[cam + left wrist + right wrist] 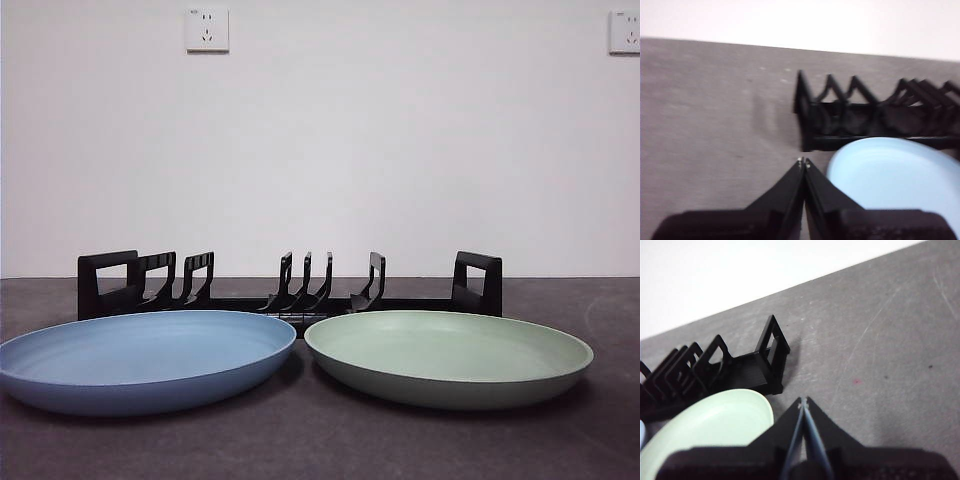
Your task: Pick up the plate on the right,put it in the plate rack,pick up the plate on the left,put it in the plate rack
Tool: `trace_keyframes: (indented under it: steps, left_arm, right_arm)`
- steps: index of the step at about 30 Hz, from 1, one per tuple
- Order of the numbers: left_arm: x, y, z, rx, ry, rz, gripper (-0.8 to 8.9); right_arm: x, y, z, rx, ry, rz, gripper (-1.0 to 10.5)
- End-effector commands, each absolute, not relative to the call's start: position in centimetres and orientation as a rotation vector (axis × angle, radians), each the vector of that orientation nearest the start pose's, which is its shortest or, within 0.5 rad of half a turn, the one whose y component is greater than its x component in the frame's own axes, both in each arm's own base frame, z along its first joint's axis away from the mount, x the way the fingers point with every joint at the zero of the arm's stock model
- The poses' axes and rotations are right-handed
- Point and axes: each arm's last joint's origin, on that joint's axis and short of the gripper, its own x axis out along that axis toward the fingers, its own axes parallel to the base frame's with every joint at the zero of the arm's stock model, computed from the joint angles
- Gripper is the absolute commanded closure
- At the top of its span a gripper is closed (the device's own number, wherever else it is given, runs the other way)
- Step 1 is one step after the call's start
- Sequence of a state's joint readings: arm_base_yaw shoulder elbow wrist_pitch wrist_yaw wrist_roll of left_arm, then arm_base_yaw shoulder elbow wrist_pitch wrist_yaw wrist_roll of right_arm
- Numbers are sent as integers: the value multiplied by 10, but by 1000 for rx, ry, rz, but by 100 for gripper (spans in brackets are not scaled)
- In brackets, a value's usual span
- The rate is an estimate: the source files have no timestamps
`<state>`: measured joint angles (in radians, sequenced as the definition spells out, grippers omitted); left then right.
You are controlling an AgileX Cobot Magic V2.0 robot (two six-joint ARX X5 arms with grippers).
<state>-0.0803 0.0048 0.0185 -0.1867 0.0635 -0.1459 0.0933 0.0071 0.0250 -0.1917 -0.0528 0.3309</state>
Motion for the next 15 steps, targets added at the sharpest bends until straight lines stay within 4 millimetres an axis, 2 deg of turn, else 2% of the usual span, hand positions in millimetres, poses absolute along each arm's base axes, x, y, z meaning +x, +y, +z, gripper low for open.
trace_keyframes:
  steps: [1, 5, 15]
  left_arm:
    - [94, -11, 149, -249, 214, -182, 819]
    - [94, -11, 154, -282, 208, -196, 819]
    - [98, -12, 192, -293, 223, -206, 819]
  right_arm:
    - [95, 10, 149, 399, 210, 109, 951]
    - [95, 10, 156, 399, 214, 106, 957]
    - [112, 12, 189, 384, 334, 86, 957]
